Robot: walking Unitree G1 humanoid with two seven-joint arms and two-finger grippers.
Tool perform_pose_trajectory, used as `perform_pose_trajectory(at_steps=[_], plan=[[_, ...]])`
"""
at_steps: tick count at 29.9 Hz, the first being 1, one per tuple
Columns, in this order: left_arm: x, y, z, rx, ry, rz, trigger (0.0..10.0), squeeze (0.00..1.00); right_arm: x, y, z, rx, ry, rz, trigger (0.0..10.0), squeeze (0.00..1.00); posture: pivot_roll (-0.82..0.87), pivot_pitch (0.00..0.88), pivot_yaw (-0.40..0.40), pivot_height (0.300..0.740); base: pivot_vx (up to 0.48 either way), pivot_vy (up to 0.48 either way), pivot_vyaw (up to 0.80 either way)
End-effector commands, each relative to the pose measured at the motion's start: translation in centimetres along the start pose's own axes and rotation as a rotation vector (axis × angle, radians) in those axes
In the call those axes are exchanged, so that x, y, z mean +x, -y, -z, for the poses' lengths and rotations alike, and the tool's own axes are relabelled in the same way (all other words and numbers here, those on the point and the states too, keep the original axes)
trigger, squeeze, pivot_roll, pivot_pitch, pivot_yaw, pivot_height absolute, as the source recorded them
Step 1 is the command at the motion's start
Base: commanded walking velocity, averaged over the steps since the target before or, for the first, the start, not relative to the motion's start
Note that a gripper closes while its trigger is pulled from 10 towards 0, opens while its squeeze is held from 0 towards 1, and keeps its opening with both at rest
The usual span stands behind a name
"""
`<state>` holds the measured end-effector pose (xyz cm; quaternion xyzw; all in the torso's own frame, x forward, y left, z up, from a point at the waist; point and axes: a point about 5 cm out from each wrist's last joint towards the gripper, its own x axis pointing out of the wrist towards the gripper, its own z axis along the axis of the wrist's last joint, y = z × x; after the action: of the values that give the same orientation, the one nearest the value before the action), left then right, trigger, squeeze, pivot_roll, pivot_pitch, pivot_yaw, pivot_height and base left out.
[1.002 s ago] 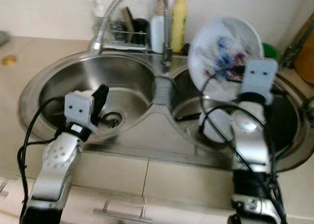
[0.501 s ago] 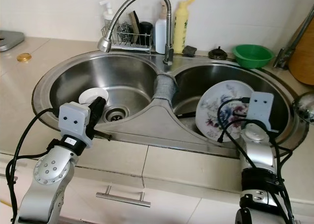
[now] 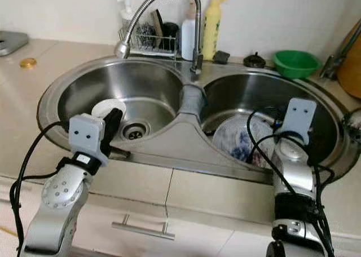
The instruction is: Kitchen organization
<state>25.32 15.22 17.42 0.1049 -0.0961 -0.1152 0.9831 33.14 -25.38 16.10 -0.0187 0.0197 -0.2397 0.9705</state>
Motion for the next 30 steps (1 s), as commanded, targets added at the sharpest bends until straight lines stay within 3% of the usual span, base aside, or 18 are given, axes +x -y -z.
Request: perform_pose_trajectory(at_steps=[1, 11, 17, 18, 23, 30], plan=[[0.2, 0.0, -0.1, -0.011, -0.004, -0.004, 10.0, 0.00, -0.4, 0.2, -1.8, 0.036, 0.084, 0.010, 10.0, 1.00, 0.18, 0.000, -0.044, 0.740, 0.000, 0.000, 0.00], [0.5, 0.3, 0.0, -0.025, -0.008, -0.016, 10.0, 0.00, -2.4, 0.4, -4.1, 0.101, 0.211, 0.009, 10.0, 1.00, 0.17, 0.000, -0.047, 0.740, 0.000, 0.000, 0.00], [0.6, 0.2, -0.1, -0.024, -0.003, -0.029, 10.0, 0.00, -4.6, -0.9, -4.8, 0.110, 0.269, -0.076, 10.0, 1.00, 0.17, 0.000, -0.048, 0.740, 0.000, 0.000, 0.00], [0.6, 0.2, -0.2, -0.024, 0.000, -0.028, 10.0, 0.00, -5.4, -1.3, -5.0, 0.093, 0.298, -0.111, 10.0, 0.00, 0.17, 0.000, -0.052, 0.740, 0.000, 0.000, 0.00], [0.7, 0.4, -0.4, -0.021, 0.019, -0.013, 10.0, 0.00, -6.3, -1.8, -4.4, 0.055, 0.304, -0.131, 10.0, 0.00, 0.16, 0.000, -0.051, 0.740, 0.000, 0.000, 0.00], [0.9, 0.7, -0.6, -0.015, 0.040, 0.008, 10.0, 0.00, -6.3, -1.8, -4.0, 0.062, 0.278, -0.110, 10.0, 0.00, 0.17, 0.000, -0.046, 0.740, 0.000, 0.400, 0.00]])
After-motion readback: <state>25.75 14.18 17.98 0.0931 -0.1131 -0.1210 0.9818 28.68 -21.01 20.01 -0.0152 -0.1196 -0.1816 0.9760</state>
